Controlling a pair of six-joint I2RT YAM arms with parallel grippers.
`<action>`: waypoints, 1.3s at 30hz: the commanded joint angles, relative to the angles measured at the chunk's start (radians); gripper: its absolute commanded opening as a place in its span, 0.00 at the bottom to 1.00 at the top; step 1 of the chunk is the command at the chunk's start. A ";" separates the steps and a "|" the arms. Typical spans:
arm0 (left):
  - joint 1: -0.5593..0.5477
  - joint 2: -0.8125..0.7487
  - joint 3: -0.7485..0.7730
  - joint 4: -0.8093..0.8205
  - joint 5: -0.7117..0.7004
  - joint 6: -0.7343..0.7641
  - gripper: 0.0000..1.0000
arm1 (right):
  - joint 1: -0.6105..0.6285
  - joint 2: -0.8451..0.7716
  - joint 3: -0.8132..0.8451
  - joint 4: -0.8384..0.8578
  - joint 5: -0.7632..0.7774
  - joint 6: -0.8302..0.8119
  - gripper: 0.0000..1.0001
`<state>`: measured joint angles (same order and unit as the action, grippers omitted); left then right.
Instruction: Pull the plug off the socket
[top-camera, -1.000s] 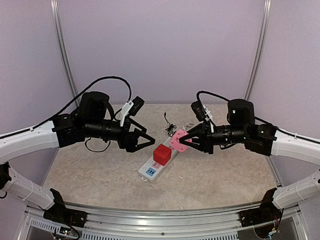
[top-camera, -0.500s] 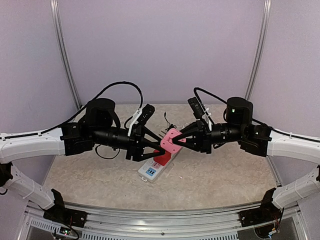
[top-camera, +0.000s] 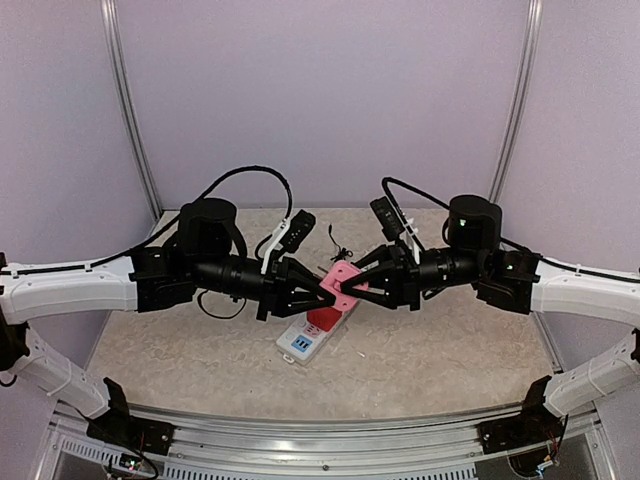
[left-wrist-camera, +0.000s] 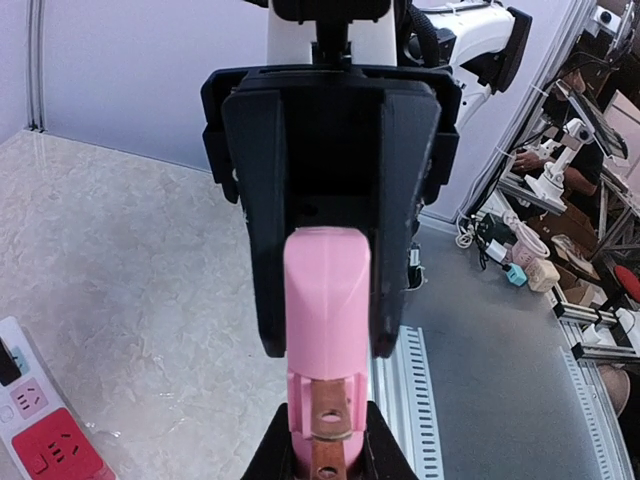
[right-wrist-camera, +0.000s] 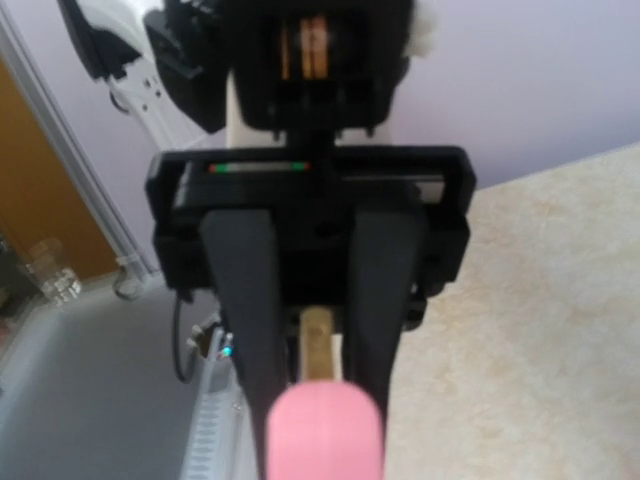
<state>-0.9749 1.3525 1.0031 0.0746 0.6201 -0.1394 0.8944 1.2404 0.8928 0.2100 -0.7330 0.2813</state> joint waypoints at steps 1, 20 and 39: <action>-0.002 -0.017 0.001 0.013 0.003 0.014 0.00 | 0.010 -0.032 0.036 -0.041 0.036 -0.017 0.41; 0.009 -0.041 -0.020 -0.005 0.015 0.040 0.00 | -0.007 -0.067 0.031 -0.118 0.041 -0.054 0.12; 0.158 -0.124 -0.066 0.020 0.082 -0.058 0.70 | -0.008 -0.043 0.028 -0.110 -0.022 -0.054 0.00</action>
<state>-0.8341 1.2499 0.9508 0.0685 0.7036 -0.1673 0.8917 1.1828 0.9028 0.1093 -0.7147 0.2287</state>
